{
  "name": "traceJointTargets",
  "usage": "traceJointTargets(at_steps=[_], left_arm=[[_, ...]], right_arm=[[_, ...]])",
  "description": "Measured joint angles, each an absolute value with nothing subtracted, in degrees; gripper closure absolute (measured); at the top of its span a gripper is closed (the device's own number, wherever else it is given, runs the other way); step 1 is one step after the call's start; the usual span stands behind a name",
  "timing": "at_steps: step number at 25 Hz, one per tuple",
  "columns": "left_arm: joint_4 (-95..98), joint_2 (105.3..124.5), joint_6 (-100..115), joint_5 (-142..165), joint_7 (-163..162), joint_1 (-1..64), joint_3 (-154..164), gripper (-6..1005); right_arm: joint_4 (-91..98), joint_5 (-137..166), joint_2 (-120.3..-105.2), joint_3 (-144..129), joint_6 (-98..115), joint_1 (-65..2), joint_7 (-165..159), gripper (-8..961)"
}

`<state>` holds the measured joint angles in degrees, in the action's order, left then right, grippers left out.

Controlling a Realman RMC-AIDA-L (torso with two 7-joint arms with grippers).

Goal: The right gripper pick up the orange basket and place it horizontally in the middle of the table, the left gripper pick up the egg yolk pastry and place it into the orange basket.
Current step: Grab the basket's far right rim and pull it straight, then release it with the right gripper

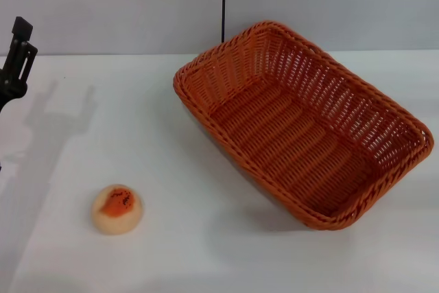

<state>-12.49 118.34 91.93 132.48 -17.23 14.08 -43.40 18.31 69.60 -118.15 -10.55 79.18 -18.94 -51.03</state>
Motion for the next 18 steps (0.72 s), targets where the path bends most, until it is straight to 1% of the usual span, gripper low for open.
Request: traceJointTargets(at_steps=[1, 2, 5, 6, 7, 10, 11, 12, 13, 14, 16, 17, 18], left_arm=[[-12.5, 118.31, 92.0, 132.5, -17.2, 14.1, -43.3, 278], [-12.5, 118.31, 92.0, 132.5, -17.2, 14.1, -43.3, 278], [-12.5, 118.29, 91.9, 132.5, -17.3, 14.5, -43.0, 278], [-12.5, 118.31, 91.8, 132.5, -17.3, 14.6, -43.0, 278], [-12.5, 118.31, 91.8, 132.5, -17.3, 14.6, -43.0, 278], [-12.3, 118.37, 91.7, 132.5, -17.6, 14.7, -42.9, 278], [-12.1, 118.37, 91.6, 132.5, -17.8, 14.7, -42.9, 278], [-12.1, 118.37, 91.6, 132.5, -17.8, 14.7, -42.9, 278], [-12.1, 118.37, 91.6, 132.5, -17.8, 14.7, -42.9, 278], [-11.9, 118.38, 91.6, 132.4, -17.9, 14.6, -42.6, 278], [-11.9, 118.39, 91.6, 132.5, -17.9, 14.6, -42.4, 278], [-11.9, 118.39, 91.6, 132.5, -17.9, 14.6, -42.4, 278], [-11.9, 118.39, 91.6, 132.4, -17.9, 14.5, -42.2, 278]], right_arm=[[22.8, 72.2, -117.56, -14.9, 79.2, -18.6, -57.2, 439], [22.8, 72.2, -117.56, -14.9, 79.2, -18.6, -57.2, 439], [30.8, 79.7, -115.91, -19.6, 79.8, -18.5, -69.9, 438], [36.0, 85.2, -114.49, -21.9, 81.1, -18.8, -78.3, 438], [36.0, 85.2, -114.49, -21.9, 81.1, -18.8, -78.3, 438], [43.8, 93.7, -111.95, -24.0, 85.2, -20.1, -90.9, 437], [48.8, 98.9, -110.47, -24.4, 88.9, -21.7, -97.9, 437], [48.8, 98.9, -110.47, -24.4, 88.9, -21.7, -97.9, 436], [53.1, 103.8, -109.40, -24.5, 92.4, -23.5, -103.2, 436], [53.1, 103.8, -109.40, -24.5, 92.4, -23.5, -103.2, 436], [59.5, 112.0, -108.01, -25.6, 98.1, -27.0, -110.1, 435], [61.6, 115.0, -107.62, -26.5, 99.8, -28.5, -112.2, 435], [61.6, 115.0, -107.62, -26.5, 99.8, -28.5, -112.2, 435]])
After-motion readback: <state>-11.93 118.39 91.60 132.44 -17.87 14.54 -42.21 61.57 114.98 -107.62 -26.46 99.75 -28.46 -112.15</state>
